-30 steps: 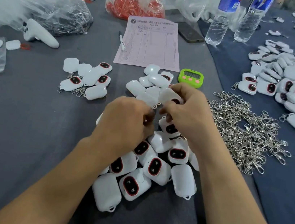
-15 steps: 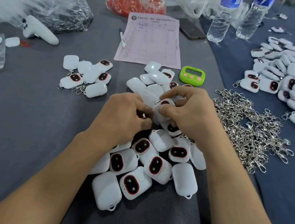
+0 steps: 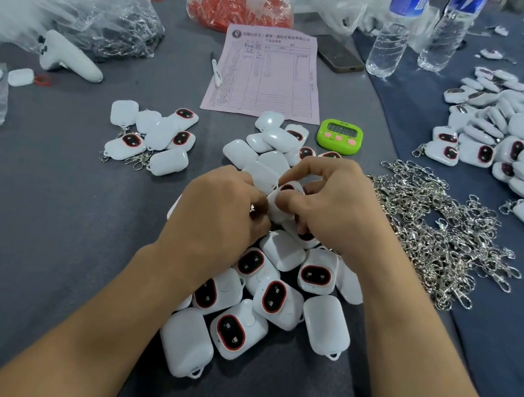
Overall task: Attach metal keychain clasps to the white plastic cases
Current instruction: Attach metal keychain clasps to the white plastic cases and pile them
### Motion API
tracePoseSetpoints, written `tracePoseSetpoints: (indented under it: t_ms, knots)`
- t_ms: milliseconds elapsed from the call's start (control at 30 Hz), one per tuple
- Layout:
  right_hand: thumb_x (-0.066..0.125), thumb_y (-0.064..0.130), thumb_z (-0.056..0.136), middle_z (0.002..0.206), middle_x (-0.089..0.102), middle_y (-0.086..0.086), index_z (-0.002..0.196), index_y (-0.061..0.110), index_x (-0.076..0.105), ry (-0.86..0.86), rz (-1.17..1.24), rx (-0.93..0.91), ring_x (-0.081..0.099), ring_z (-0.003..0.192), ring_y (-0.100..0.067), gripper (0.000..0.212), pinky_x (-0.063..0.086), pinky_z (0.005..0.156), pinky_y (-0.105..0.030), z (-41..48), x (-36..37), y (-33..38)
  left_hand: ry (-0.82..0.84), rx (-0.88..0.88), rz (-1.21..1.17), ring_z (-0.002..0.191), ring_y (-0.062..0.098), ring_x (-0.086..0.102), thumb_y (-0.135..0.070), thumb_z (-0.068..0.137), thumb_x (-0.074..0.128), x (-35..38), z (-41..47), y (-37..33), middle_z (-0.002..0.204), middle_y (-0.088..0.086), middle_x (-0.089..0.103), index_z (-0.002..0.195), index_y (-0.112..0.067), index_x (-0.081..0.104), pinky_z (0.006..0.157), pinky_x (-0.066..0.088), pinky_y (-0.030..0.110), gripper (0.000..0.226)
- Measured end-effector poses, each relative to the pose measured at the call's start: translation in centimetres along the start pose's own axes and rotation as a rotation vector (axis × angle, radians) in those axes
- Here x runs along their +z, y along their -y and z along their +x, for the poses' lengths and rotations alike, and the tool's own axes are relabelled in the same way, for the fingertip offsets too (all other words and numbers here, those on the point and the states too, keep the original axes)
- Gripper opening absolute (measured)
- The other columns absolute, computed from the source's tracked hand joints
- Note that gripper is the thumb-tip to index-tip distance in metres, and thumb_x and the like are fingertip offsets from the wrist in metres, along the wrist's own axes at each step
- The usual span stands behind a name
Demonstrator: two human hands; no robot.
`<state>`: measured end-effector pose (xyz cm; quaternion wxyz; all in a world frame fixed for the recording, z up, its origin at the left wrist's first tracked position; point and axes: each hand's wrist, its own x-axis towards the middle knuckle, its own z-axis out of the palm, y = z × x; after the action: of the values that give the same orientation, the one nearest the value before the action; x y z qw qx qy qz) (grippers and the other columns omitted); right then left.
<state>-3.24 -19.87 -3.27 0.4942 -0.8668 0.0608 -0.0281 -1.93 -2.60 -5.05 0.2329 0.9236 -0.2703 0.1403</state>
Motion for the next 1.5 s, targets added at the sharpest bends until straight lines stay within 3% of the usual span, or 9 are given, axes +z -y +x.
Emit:
tracePoseSetpoints:
  t_ms: [233, 333, 467, 633, 800, 900, 1033, 1233, 1500]
  knots:
    - [0.073, 0.001, 0.086, 0.053, 0.062, -0.004, 0.084, 0.006, 0.068, -0.022, 0.418, 0.149, 0.052, 0.039, -0.019, 0.008, 0.035, 0.036, -0.023, 0.3, 0.2, 0.2, -0.257, -0.064, -0.084, 0.069, 0.013, 0.055, -0.013, 0.071, 0.084, -0.5, 0.3, 0.0, 0.069, -0.006, 0.063, 0.075, -0.019, 0.078, 0.069, 0.044, 0.025, 0.009]
    - [0.069, -0.001, 0.089, 0.06, 0.063, -0.008, 0.085, 0.006, 0.067, 0.017, 0.548, 0.208, 0.05, 0.039, -0.015, 0.009, 0.033, 0.035, -0.021, 0.3, -0.1, 0.5, -0.203, -0.193, -0.39, 0.071, 0.003, 0.06, -0.017, 0.075, 0.084, -0.7, 0.4, 0.3, 0.075, -0.014, 0.067, 0.088, -0.027, 0.08, 0.067, 0.043, 0.007, 0.017]
    - [0.066, 0.001, 0.091, 0.075, 0.067, -0.015, 0.089, 0.007, 0.068, 0.066, 0.67, 0.287, 0.049, 0.043, -0.014, 0.006, 0.032, 0.038, -0.02, 0.3, -0.5, 0.6, -0.094, -0.282, -0.699, 0.07, 0.003, 0.07, -0.019, 0.082, 0.082, -1.2, 0.6, 0.8, 0.079, -0.016, 0.076, 0.09, -0.034, 0.08, 0.065, 0.054, 0.016, 0.017]
    - [0.065, 0.0, 0.09, 0.069, 0.066, -0.011, 0.086, 0.008, 0.067, 0.101, 0.75, 0.28, 0.048, 0.04, -0.013, 0.009, 0.03, 0.037, -0.019, 0.2, -0.4, 0.7, -0.055, -0.199, -0.658, 0.049, -0.008, 0.054, -0.016, 0.081, 0.083, -1.9, 0.6, 0.9, 0.061, -0.022, 0.068, 0.078, -0.038, 0.077, 0.053, 0.039, 0.005, 0.023]
    - [0.064, -0.001, 0.091, 0.06, 0.066, -0.009, 0.084, 0.008, 0.063, 0.109, 0.693, 0.234, 0.049, 0.04, -0.013, 0.012, 0.032, 0.036, -0.02, -0.1, 0.4, 0.9, -0.067, 0.054, -0.058, 0.065, 0.02, 0.054, -0.026, 0.083, 0.068, -1.6, 0.5, 0.8, 0.065, 0.001, 0.065, 0.076, -0.016, 0.078, 0.065, 0.042, 0.035, 0.016]
    - [0.063, 0.0, 0.092, 0.059, 0.066, -0.005, 0.086, 0.009, 0.063, 0.087, 0.761, 0.248, 0.051, 0.041, -0.012, 0.011, 0.033, 0.037, -0.02, -0.2, 0.6, 1.2, -0.173, 0.068, 0.039, 0.066, 0.024, 0.052, -0.02, 0.084, 0.067, -1.4, 0.5, 0.4, 0.065, 0.003, 0.064, 0.073, -0.01, 0.074, 0.066, 0.041, 0.035, 0.016]
    - [0.061, 0.002, 0.093, 0.065, 0.068, -0.005, 0.089, 0.009, 0.066, 0.129, 0.844, 0.246, 0.05, 0.043, -0.012, 0.009, 0.034, 0.039, -0.018, -0.1, 0.0, 1.3, -0.142, -0.201, -0.541, 0.061, 0.0, 0.061, -0.018, 0.085, 0.078, -1.6, 0.6, 0.4, 0.071, -0.013, 0.074, 0.086, -0.026, 0.082, 0.058, 0.045, 0.015, 0.008]
    - [0.063, 0.002, 0.092, 0.071, 0.066, -0.008, 0.088, 0.009, 0.069, 0.112, 0.842, 0.227, 0.047, 0.043, -0.012, 0.01, 0.03, 0.037, -0.018, -0.1, -0.5, 1.3, -0.003, -0.365, -0.893, 0.08, 0.012, 0.072, -0.009, 0.085, 0.077, -1.5, 1.0, 0.0, 0.084, 0.004, 0.079, 0.079, -0.028, 0.082, 0.079, 0.058, 0.027, 0.021]
    - [0.067, -0.002, 0.086, 0.065, 0.063, -0.017, 0.09, 0.002, 0.069, -0.018, 0.578, 0.102, 0.048, 0.045, -0.019, 0.006, 0.034, 0.039, -0.023, -0.5, 0.1, 1.3, -0.115, 0.108, 0.072, 0.064, 0.028, 0.046, -0.02, 0.088, 0.059, -0.6, 0.7, -0.3, 0.062, 0.011, 0.059, 0.07, -0.006, 0.073, 0.065, 0.032, 0.033, 0.026]
